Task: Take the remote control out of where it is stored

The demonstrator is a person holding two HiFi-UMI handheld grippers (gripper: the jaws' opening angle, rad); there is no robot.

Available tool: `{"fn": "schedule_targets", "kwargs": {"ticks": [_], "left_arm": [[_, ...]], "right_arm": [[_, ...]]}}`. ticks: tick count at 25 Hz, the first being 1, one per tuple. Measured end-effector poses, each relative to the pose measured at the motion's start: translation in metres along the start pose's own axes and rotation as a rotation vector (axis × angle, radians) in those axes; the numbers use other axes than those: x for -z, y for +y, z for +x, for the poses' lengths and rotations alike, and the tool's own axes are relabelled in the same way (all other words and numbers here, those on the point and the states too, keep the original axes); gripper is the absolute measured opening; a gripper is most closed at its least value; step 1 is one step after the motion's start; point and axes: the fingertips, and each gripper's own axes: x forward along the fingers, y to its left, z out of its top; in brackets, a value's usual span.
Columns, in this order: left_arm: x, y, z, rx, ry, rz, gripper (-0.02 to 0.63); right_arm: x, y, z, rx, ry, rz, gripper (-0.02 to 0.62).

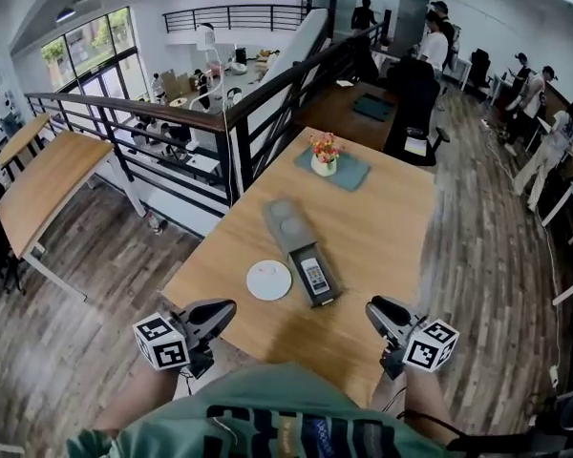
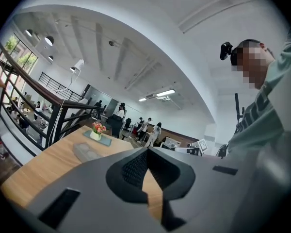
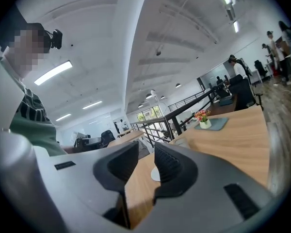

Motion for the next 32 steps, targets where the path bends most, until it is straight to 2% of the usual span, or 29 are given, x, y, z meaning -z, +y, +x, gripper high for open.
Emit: {"fn": "schedule_targets", "kwargs": {"ticks": [6, 7, 15, 19, 21, 25, 29, 32], "left_arm": [[0.003, 0.002, 0.040, -0.019, 0.070, 0.010, -0.009], [0.003, 0.005, 0.047, -0.014, 0.078, 0.011, -0.009], [0.005, 0.049, 0.077, 0.042, 0.128, -0.022, -0.009], [0.010, 0.099, 0.083, 0.096, 0.162, -0.050, -0.009], [0.014, 0.125, 0.085, 0.129, 0.197, -0.060, -0.009], [0.013, 0.163, 0.094, 0.222, 0.268, -0.015, -0.009], [0.018, 0.189, 0.097, 0.293, 0.311, -0.033, -0.009], [0.020, 0.205, 0.093, 0.316, 0.317, -0.068, -0.009]], "right_arm": [[0.022, -0.043, 0.005, 0.001, 0.044, 0.035, 0.086], [0.026, -0.048, 0.009, 0.004, 0.064, 0.034, 0.108], [0.069, -0.071, 0.078, 0.068, 0.310, 0.008, 0.164], [0.113, -0.090, 0.129, 0.135, 0.515, -0.048, 0.164], [0.143, -0.101, 0.151, 0.182, 0.622, -0.027, 0.181], [0.180, -0.123, 0.184, 0.279, 0.773, 0.000, 0.212], [0.206, -0.146, 0.203, 0.367, 0.879, 0.017, 0.244], [0.217, -0.157, 0.211, 0.416, 0.926, 0.025, 0.256]]}}
